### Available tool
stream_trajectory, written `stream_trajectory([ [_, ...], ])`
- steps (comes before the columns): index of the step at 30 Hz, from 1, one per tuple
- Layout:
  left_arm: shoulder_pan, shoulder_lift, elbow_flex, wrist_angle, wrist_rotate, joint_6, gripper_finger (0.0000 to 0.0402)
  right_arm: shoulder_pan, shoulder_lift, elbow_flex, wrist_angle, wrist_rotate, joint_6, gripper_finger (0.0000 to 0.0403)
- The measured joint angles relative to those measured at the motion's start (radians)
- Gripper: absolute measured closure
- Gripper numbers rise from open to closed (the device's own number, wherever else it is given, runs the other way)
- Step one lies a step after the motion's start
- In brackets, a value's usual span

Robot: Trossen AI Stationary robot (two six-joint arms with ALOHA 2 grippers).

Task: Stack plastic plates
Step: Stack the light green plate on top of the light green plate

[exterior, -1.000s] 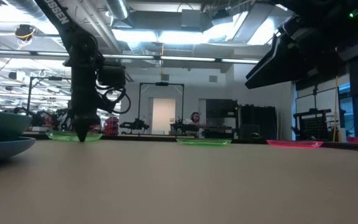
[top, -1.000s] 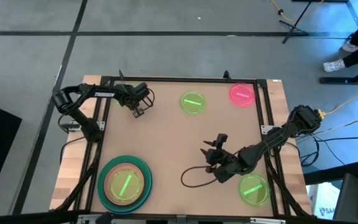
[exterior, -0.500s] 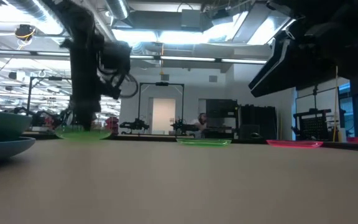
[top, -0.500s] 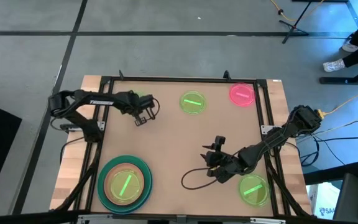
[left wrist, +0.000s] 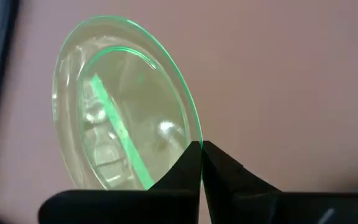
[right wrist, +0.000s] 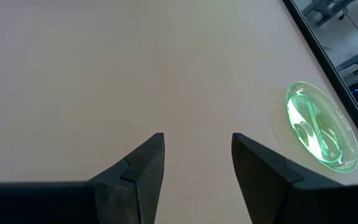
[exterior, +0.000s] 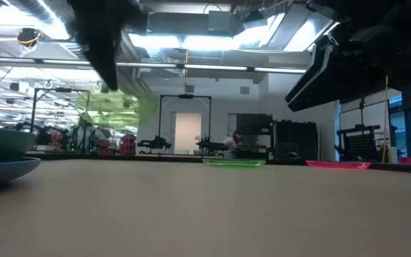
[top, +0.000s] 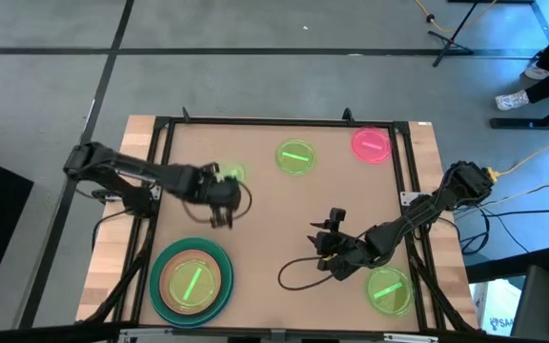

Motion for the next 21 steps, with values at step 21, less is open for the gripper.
stream_trajectory([
  [21,-0.762,0.013,0.177,-0.061,0.232,-0.982,0.0398,0.0,0.0,0.0,0.0,-0.008,0.002,0.0221],
])
